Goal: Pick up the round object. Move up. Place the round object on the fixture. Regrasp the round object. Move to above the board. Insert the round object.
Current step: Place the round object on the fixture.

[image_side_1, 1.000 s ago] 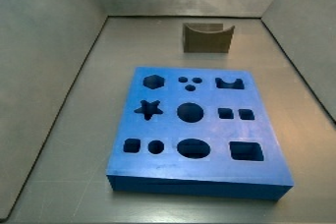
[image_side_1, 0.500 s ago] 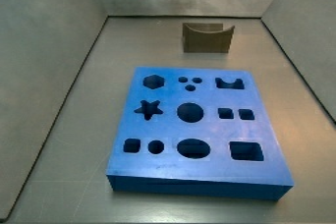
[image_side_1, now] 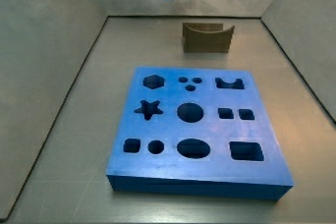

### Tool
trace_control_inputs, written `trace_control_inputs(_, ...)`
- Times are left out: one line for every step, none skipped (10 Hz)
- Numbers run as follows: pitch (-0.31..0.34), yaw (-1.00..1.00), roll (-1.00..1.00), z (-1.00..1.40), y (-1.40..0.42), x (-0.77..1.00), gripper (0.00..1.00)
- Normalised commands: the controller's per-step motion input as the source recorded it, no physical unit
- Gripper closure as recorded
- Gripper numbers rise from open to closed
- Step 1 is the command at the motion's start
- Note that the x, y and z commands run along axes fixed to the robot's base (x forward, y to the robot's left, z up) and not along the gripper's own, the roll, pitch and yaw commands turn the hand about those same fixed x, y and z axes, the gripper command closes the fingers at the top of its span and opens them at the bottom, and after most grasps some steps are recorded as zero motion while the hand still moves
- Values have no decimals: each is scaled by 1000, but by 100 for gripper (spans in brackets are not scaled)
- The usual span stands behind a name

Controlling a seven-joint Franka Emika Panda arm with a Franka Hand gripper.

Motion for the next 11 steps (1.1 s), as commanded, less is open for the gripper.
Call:
trace_control_inputs(-57, 896, -1000, 484, -759, 885, 100)
trace_control_inputs(-32, 876, -1000, 381, -569, 756, 100)
trace_control_inputs(18, 850, -1000, 169, -244, 529, 100)
trace_control_inputs(61, 821, -1000, 79, -135, 403, 100)
trace_control_inputs(116, 783, -1000, 46, -74, 309, 100)
trace_control_inputs(183, 737, -1000, 27, -28, 220, 100)
trace_control_inputs(295, 654, -1000, 2, 8, 116, 100)
trace_control_inputs(387, 577, -1000, 6, 23, 62, 100)
trace_control_inputs(475, 420, -916, -3, 29, 64, 100)
trace_control_inputs(485, 249, -736, -17, 32, 89, 100)
trace_control_inputs(481, 141, -624, -20, 37, 103, 100)
